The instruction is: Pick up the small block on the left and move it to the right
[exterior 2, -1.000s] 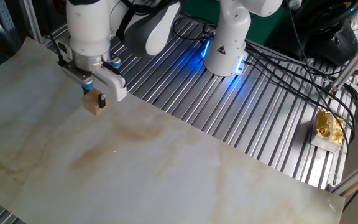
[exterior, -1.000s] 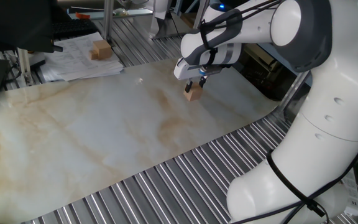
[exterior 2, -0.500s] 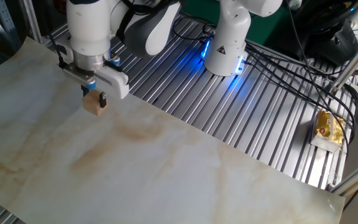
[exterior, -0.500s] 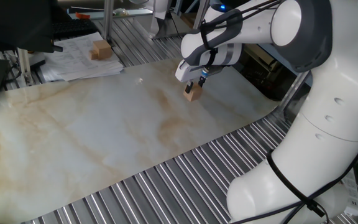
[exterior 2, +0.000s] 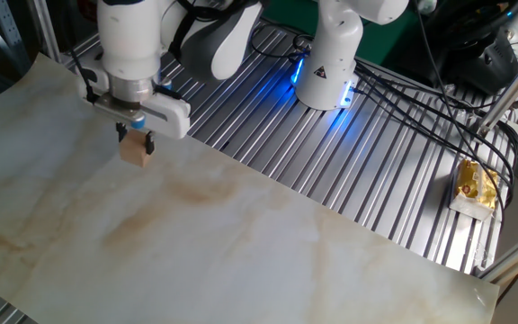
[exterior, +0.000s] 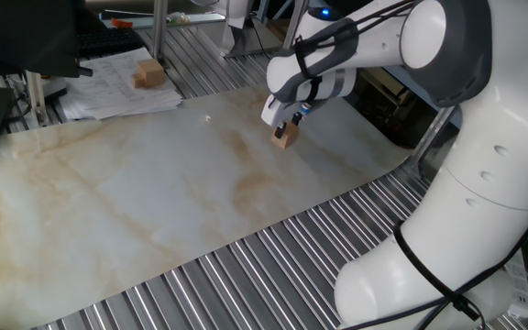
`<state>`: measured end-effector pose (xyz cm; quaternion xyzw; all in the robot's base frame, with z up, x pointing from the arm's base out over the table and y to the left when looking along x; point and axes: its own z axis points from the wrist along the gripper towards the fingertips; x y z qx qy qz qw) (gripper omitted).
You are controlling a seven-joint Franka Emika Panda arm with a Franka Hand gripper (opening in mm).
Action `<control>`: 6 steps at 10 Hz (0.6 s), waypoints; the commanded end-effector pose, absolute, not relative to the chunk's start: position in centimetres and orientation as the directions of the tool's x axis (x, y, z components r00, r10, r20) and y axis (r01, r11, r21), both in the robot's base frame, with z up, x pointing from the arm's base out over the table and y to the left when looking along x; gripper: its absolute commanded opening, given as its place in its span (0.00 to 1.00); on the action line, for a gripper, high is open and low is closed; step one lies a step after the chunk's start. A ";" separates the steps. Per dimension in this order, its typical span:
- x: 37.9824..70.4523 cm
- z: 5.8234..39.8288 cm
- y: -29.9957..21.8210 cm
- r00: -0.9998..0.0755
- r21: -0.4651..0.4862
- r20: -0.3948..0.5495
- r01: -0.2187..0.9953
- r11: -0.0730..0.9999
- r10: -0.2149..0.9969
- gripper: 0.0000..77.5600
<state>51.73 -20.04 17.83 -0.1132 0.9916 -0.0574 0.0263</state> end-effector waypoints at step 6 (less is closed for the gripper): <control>51.8 18.0 -20.1 -0.993 -0.017 0.020 -0.116 0.993 -0.115 0.02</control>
